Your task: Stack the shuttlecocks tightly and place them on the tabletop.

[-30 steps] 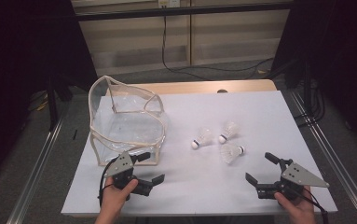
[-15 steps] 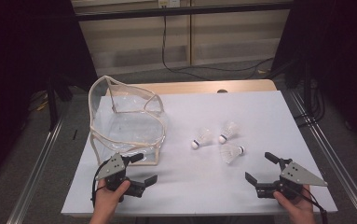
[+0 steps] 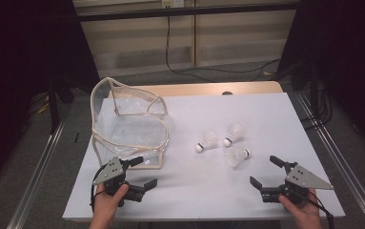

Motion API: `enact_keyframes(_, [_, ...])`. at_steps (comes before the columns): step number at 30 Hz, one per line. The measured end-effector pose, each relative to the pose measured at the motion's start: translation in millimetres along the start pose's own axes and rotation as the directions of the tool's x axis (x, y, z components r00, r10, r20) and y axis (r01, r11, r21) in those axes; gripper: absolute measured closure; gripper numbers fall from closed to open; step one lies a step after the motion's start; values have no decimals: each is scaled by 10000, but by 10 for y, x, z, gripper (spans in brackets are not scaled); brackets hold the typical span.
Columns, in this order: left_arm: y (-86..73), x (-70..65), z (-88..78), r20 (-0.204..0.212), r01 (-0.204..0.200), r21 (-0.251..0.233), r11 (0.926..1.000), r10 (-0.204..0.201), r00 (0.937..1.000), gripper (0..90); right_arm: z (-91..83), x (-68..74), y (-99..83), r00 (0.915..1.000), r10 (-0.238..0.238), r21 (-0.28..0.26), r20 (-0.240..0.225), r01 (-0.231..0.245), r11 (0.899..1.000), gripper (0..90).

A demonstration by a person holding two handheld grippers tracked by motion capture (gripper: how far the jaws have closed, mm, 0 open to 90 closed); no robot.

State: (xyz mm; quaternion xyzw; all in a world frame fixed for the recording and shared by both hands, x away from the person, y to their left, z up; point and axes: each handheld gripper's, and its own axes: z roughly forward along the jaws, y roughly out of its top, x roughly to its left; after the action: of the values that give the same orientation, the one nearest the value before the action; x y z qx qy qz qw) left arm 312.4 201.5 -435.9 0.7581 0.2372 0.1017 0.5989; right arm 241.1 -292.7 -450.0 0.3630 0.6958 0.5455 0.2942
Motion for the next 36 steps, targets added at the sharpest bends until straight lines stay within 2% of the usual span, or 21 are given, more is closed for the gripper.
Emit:
enact_keyframes(6, [-14,6,10,55,-17,3,10000,17,10000,33,14,-4,9,10000,-30,112,-9,30,9999,13])
enact_keyframes(14, [-32,9,20,128,-52,-15,10000,52,9999,33,66,-72,54,9998,200,353,86,-202,9992,12])
enact_keyframes(22, [-40,10,9,144,-106,-30,9999,107,9998,32,154,-136,120,9996,254,837,-84,-246,9962,11])
enact_keyframes(26, [-40,14,-11,80,-105,-86,9999,106,9999,31,188,-173,146,9993,305,852,-192,-288,9959,11])
enact_keyframes(36, [-55,15,-24,94,-50,-96,9999,51,9999,31,337,-300,302,9989,465,1005,-73,-456,9939,11])
